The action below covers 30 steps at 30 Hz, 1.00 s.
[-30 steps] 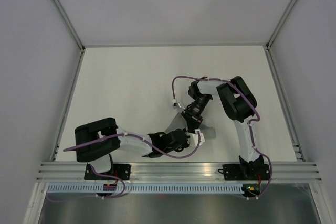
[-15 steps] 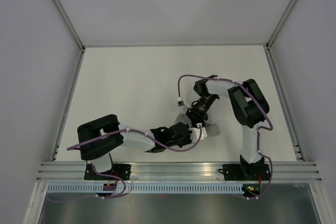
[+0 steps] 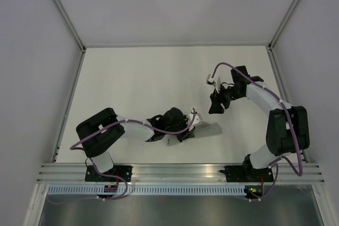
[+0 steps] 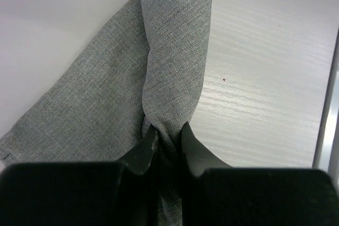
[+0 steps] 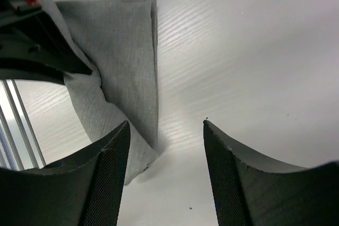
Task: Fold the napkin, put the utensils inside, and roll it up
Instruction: Roll the napkin with the utensil
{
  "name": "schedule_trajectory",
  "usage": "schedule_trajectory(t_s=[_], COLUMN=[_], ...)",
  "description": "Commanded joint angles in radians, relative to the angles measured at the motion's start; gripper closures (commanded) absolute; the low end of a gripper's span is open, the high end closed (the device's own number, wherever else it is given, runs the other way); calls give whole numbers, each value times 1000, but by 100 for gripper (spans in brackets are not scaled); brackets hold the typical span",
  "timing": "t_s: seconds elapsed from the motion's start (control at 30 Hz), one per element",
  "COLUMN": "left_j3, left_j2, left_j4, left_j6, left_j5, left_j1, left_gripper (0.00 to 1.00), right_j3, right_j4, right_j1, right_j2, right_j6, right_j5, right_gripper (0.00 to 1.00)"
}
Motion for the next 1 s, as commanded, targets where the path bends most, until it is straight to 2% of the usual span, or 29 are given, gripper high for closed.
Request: schedule_trajectory(t_s=[0.0,0.1,0.23,0.37,0.53,0.83,0.97], left_j3=[-4,25,64,110,159,203,212], left_j2=[82,113,151,199,240,275,278], left_j4=[-203,-242,-283,-322,-349,-352,-357], left_j6=[-89,-89,-129,-140,-154,-194,-194], left_j5=[212,300,394,457,520,552,553], left_j1=[55,95,138,168,205,236,236], left_gripper=[98,98,98,98,98,98,98], right_j3=[-116,-284,-418,-510,-581,-656,-676], right_j4=[106,226,326,387,445,539,599], right_j1=[-3,3,43,175,357,545,589], right_j2=[-131,-274,-438,-564,-593,-551,-511], right_j6=[-85,-125,-145,-137,-114,-99,-96], right_j5=[-47,-17,52,135,250,443,509], right_gripper=[36,34,30,28,27,27,28])
